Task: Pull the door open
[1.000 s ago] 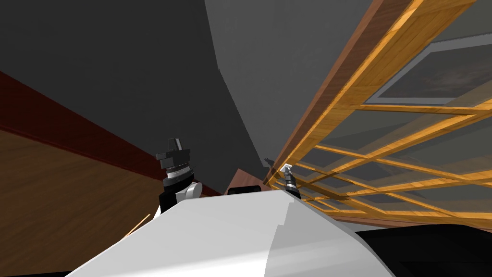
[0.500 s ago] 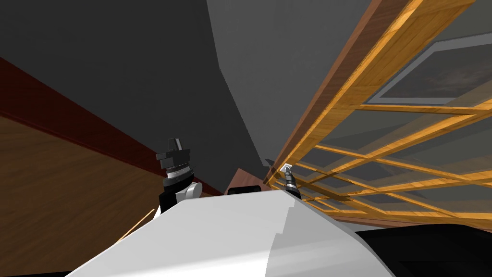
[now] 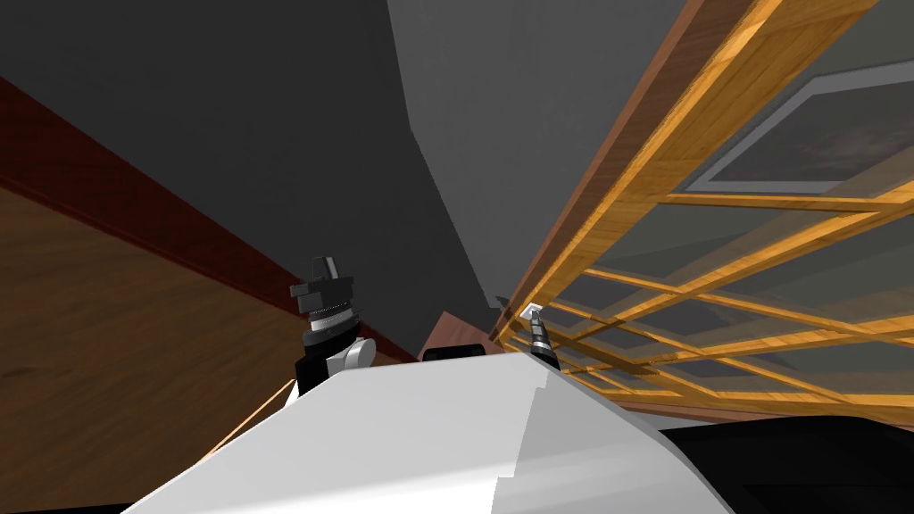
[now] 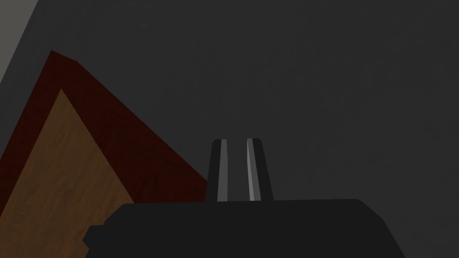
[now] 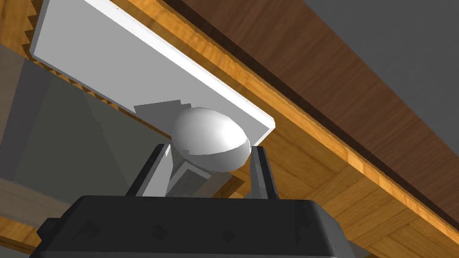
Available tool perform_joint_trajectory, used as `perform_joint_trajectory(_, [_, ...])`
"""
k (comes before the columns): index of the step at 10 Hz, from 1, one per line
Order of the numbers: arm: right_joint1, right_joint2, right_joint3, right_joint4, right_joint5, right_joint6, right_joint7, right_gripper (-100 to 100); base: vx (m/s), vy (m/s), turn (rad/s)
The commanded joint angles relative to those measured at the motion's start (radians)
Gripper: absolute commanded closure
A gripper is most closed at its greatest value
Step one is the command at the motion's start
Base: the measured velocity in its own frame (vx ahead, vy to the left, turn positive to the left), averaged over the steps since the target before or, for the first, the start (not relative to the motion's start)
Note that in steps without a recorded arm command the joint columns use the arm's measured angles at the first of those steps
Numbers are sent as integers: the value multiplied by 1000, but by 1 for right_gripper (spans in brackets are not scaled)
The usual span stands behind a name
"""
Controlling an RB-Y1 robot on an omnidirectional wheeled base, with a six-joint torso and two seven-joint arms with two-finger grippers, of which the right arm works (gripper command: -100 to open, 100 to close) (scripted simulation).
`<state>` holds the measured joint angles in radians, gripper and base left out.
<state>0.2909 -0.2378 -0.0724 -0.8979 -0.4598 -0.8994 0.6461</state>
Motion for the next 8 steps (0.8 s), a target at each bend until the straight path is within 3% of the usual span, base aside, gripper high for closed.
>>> perform_joint_trajectory(1, [2, 1, 7, -3, -6, 0, -50, 100, -20, -1, 28])
perform_joint_trajectory(3, [3, -1, 11, -4, -11, -1, -93, 100, -34, 2, 31])
perform_joint_trajectory(4, [18, -1, 13, -7, 5, -13, -44, -100, 7, 11, -96])
perform_joint_trajectory(8, [55, -3, 21, -17, 47, -42, 60, -100, 45, 14, -116])
